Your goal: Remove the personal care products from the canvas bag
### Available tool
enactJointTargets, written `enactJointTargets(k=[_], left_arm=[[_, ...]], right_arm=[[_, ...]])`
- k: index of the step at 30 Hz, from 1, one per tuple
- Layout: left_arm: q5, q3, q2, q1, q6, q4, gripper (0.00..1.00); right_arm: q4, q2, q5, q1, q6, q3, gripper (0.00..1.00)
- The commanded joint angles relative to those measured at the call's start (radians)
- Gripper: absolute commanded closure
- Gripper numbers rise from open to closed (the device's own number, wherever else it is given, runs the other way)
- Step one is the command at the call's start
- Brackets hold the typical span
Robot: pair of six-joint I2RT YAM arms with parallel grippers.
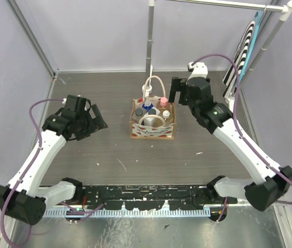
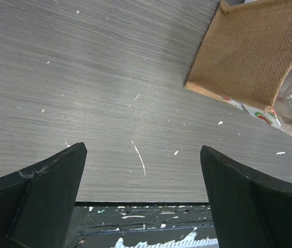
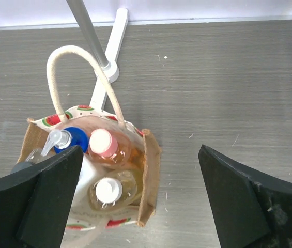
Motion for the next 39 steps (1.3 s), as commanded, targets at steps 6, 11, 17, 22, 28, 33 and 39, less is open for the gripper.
enactJointTargets(k=[6, 11, 17, 22, 28, 33, 39], left_arm=[[0.004, 0.110, 0.064, -0.036, 0.057, 0.083, 0.01], [-0.024, 0.185, 0.104, -0.042, 0.086, 0.034, 0.01], [0.135, 0.195, 0.187, -0.054, 0.113, 0.031, 0.01], [0.106, 0.154, 0.175, -0.089, 0.109, 0.057, 0.01], [0.132, 0.132, 0.184, -0.097, 0.094, 0.071, 0.01], [0.127, 0.130, 0.190, -0.113, 0.072, 0.070, 0.01], [0.106, 0.128, 0.190, -0.156, 0.049, 0.075, 0.01]], right_arm=[[-0.170, -0.095, 0.138, 0.019, 0.118, -0.120, 0.00], [-0.206, -0.072, 0.165, 0.021, 0.114, -0.142, 0.00], [-0.110, -0.074, 0.018, -0.003, 0.066, -0.141, 0.00], [-0.049, -0.039, -0.148, 0.002, 0.051, -0.098, 0.08], [0.029, 0.068, -0.169, 0.016, 0.019, -0.080, 0.09], [0.111, 0.158, -0.164, 0.015, 0.010, -0.059, 0.09], [0.183, 0.235, -0.123, 0.016, -0.008, -0.026, 0.14]])
